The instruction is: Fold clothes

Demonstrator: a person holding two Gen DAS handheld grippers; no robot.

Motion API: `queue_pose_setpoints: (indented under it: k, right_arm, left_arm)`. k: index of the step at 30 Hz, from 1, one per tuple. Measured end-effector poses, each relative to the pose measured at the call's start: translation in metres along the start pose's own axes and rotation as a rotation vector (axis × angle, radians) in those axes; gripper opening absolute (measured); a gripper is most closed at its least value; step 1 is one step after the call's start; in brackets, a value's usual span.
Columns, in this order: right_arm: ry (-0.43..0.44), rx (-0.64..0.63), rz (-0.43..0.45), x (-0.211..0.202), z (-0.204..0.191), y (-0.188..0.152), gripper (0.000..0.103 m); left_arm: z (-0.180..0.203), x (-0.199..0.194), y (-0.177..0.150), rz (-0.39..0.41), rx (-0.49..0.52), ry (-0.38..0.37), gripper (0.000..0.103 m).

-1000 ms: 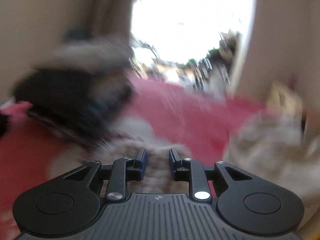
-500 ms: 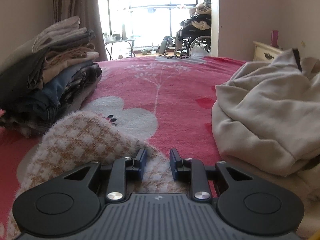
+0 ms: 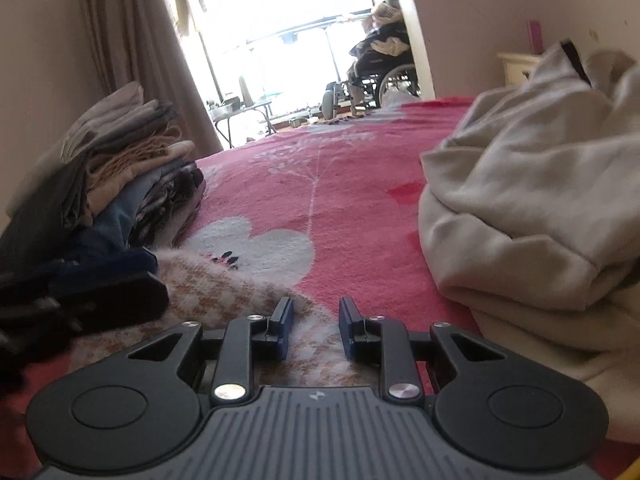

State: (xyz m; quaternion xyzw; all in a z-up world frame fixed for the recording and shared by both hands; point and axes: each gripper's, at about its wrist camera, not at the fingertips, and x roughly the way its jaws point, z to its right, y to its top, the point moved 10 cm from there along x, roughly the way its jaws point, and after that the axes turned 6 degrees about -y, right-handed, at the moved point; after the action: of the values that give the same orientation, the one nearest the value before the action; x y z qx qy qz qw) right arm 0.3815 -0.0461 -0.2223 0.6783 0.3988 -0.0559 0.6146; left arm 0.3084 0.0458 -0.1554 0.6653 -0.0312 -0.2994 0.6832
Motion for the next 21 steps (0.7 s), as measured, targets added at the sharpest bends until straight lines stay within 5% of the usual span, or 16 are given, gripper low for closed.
queue_pose_setpoints:
  k: [13, 16, 21]
  right_arm:
    - [-0.056, 0.007, -0.066, 0.0, 0.002, 0.005, 0.035]
    - [-0.044, 0.008, -0.025, -0.034, -0.001, 0.02, 0.028]
    - [-0.017, -0.137, -0.094, -0.057, -0.012, -0.002, 0.009]
  left_arm:
    - [-0.009, 0.002, -0.013, -0.005, 0.055, 0.026, 0.029]
    - [-0.01, 0.001, -0.014, -0.005, 0.05, 0.027, 0.029]
    - [-0.009, 0.002, -0.014, -0.017, 0.063, 0.022, 0.029]
